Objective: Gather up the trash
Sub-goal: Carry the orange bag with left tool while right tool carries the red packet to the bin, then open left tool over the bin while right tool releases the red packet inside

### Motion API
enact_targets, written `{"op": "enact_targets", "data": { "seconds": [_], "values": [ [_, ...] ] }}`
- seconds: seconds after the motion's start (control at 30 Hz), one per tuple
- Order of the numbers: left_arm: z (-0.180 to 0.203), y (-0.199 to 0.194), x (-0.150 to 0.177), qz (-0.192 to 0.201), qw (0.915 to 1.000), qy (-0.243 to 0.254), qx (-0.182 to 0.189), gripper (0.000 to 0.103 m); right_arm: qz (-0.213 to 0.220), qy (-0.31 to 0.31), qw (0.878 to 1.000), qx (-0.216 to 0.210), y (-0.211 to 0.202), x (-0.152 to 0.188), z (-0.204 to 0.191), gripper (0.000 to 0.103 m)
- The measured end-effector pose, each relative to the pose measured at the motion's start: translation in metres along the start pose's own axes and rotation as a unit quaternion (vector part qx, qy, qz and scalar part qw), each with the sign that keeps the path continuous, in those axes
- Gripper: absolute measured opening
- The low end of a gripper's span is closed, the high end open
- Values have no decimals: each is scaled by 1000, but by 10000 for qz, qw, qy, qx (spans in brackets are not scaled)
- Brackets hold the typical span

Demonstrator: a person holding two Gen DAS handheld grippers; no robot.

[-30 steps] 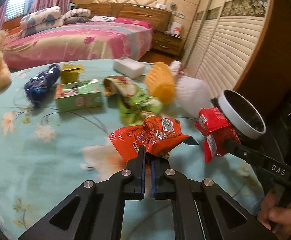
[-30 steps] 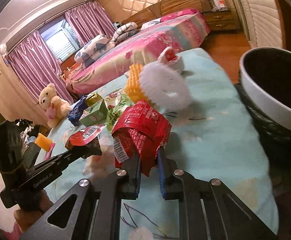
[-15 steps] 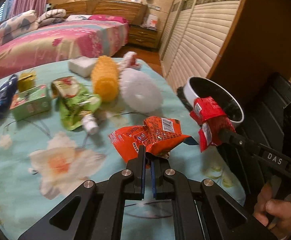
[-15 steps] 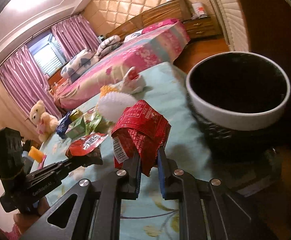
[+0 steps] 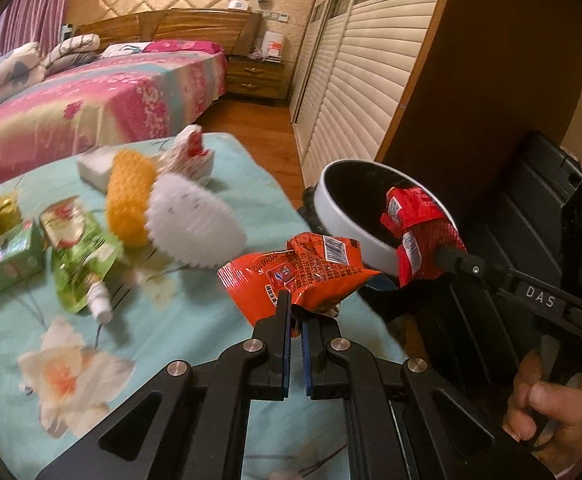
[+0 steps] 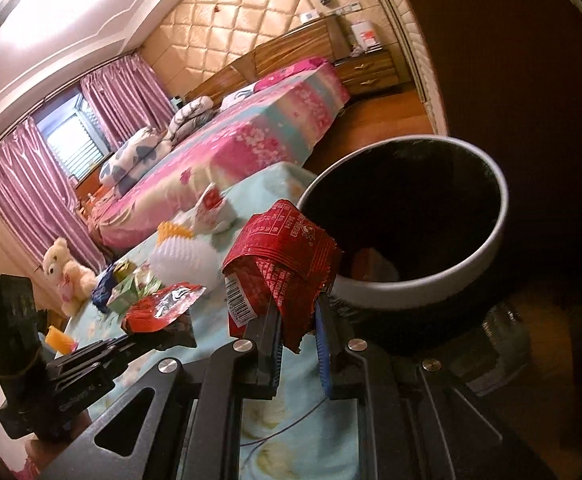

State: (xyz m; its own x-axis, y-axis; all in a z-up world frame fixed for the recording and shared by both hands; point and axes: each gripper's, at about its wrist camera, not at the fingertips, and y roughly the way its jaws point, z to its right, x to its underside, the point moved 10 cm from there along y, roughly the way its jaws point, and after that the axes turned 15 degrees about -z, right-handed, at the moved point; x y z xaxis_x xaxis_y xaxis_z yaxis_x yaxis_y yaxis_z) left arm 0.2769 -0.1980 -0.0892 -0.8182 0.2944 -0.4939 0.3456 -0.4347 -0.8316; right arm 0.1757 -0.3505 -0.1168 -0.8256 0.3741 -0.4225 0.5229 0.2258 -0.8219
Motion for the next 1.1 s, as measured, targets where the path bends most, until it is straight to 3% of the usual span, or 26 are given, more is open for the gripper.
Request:
{"op": "enact_targets", "data": {
  "seconds": [0.4,1.1],
  "values": [
    [27,27,-31,-27,9994,353,23,3,60,276,9990,338,-5,-17,47,14],
    [59,74,-81,-175,9974,700,-1,3,0,390,9970,673,1,-47,84,14]
  ]
}}
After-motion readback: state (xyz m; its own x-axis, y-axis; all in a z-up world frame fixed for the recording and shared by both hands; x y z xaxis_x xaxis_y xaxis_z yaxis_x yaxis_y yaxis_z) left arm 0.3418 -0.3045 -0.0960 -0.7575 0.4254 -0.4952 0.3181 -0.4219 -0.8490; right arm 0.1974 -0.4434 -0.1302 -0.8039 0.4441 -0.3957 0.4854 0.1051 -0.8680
